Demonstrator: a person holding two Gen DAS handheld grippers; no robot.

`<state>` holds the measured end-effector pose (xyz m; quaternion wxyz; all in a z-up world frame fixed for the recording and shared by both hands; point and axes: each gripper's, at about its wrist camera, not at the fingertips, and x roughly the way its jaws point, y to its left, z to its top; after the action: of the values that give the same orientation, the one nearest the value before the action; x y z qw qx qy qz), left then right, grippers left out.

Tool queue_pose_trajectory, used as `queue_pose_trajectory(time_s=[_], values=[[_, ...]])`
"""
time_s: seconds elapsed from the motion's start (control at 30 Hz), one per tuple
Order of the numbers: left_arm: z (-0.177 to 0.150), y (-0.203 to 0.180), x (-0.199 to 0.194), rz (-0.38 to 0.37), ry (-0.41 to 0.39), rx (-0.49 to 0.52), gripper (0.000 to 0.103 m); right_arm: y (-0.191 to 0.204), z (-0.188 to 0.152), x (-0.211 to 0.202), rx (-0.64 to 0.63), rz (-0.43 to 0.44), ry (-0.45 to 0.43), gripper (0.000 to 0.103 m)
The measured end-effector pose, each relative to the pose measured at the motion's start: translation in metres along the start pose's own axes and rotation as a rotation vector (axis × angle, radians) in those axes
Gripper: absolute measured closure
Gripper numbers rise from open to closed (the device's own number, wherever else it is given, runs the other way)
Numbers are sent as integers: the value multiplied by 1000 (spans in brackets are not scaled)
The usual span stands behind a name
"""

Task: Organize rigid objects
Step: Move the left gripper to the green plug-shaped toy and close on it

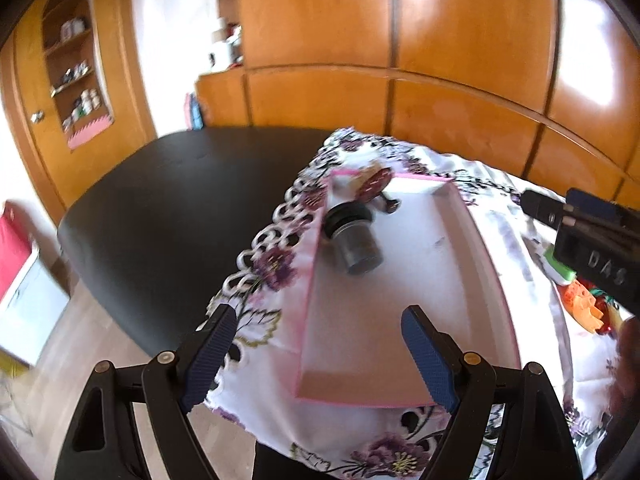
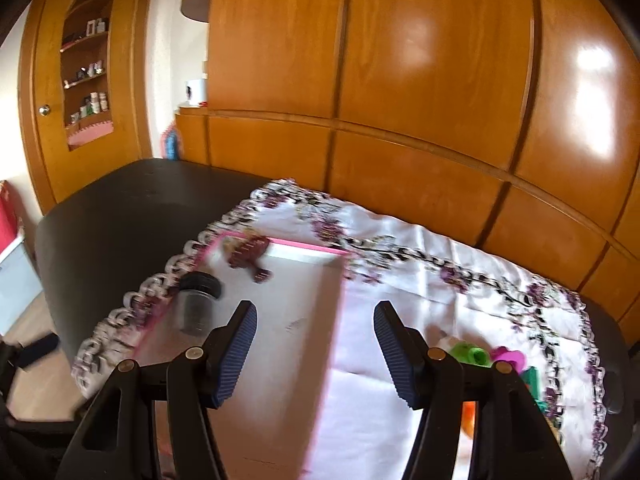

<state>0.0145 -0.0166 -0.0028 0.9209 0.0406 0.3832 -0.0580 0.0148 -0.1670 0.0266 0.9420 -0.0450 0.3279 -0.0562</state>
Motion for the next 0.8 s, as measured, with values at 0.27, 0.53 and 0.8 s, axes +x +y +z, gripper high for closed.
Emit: queue_pose_trajectory(time_s=[0.27, 0.53, 0.8], values=[[15, -37, -17, -23, -78, 136, 17, -98, -25, 6, 92, -134, 79, 41], [23, -68, -25, -39, -126, 233, 15, -203, -48, -2, 213, -293, 108, 41], [22, -101, -23, -65, -117, 309, 15, -272, -74, -1, 395, -348, 130, 41]])
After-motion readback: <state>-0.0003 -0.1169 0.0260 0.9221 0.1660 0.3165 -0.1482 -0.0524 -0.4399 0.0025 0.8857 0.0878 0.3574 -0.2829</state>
